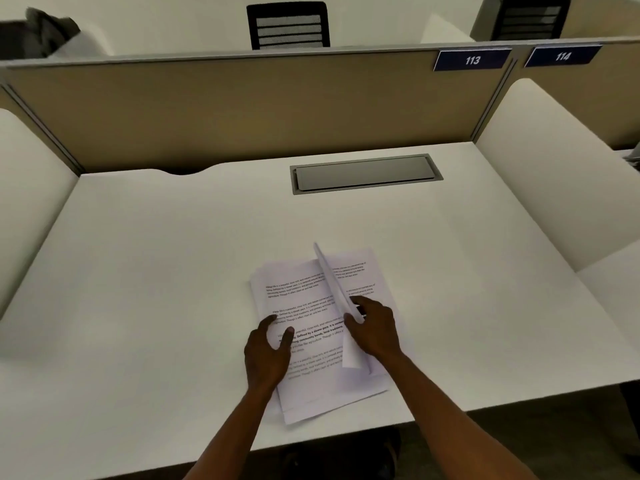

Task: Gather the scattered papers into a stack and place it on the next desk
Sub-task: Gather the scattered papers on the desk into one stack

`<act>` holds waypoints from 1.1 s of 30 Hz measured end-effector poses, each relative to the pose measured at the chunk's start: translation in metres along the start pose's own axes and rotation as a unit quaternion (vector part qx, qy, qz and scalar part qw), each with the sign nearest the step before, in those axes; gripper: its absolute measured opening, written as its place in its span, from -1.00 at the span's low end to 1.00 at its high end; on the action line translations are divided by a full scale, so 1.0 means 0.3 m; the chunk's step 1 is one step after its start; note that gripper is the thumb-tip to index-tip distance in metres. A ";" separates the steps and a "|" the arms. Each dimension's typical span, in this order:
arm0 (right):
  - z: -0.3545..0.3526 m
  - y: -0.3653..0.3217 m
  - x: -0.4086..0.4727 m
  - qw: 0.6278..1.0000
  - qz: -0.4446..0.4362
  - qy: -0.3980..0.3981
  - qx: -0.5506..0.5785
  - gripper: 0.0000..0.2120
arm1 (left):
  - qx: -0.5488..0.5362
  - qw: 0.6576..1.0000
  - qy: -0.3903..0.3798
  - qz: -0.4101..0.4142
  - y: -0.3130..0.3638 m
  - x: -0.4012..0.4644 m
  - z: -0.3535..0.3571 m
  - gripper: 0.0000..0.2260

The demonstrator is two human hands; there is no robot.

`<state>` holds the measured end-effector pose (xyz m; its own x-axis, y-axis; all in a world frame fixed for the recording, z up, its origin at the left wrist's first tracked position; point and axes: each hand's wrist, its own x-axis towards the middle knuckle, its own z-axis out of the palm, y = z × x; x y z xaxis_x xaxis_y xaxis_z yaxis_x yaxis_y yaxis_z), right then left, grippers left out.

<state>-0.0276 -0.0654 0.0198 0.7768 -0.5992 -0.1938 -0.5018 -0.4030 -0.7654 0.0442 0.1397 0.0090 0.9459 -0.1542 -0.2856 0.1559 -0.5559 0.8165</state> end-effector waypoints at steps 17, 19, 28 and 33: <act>0.257 -0.085 -0.135 0.978 -0.090 -0.132 -0.137 -0.43 | -0.045 0.993 0.032 -0.102 0.045 0.050 0.014 0.11; 0.232 -0.085 -0.131 0.977 -0.104 -0.150 -0.107 -0.51 | -0.043 0.993 0.026 -0.110 0.036 0.057 0.017 0.04; -0.081 0.017 0.087 0.985 0.142 -0.015 -0.096 -0.31 | -0.389 0.898 -0.140 -0.154 0.001 0.086 -0.034 -0.42; -0.119 0.012 0.134 0.952 0.224 -0.136 0.161 -0.51 | -0.454 0.846 -0.250 -0.128 0.002 0.092 -0.037 -0.54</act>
<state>-0.0116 -0.1157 0.0310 0.6042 -0.4425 -0.6627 -0.6966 0.1104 -0.7089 0.0736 0.1442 0.0070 0.6454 -0.5752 -0.5025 0.7058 0.1975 0.6804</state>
